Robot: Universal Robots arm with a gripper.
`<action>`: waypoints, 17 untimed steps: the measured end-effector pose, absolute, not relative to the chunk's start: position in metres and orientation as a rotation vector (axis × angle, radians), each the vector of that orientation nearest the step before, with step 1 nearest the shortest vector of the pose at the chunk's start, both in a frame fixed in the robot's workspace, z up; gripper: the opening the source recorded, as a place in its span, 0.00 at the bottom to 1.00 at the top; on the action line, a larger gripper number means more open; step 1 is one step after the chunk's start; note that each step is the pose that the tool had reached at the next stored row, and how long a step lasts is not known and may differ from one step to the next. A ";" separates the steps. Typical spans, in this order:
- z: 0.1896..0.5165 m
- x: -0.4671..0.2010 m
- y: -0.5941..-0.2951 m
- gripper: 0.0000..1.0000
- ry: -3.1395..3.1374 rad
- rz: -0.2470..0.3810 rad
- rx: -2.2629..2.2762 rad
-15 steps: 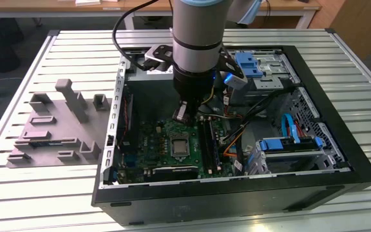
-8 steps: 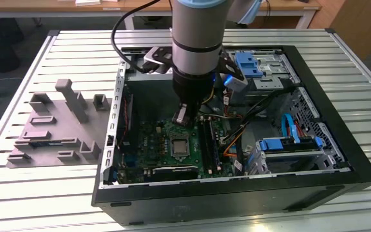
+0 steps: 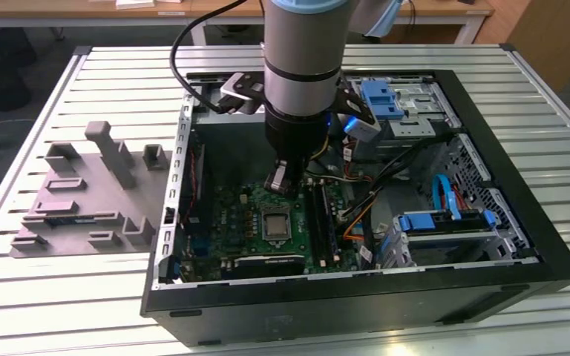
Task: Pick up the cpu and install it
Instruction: 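Install the first cpu locking lever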
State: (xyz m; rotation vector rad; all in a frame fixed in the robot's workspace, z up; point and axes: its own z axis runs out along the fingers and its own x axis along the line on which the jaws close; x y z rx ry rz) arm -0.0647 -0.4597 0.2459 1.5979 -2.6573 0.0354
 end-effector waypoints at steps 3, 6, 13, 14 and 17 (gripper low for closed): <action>0.246 -0.065 -0.460 0.11 -2.657 0.035 1.598; 0.246 -0.065 -0.460 0.11 -2.657 0.036 1.598; 0.245 -0.058 -0.453 0.11 -2.661 0.040 1.600; 0.245 -0.056 -0.451 0.11 -2.661 0.040 1.600; 0.245 -0.053 -0.446 0.11 -2.661 0.040 1.600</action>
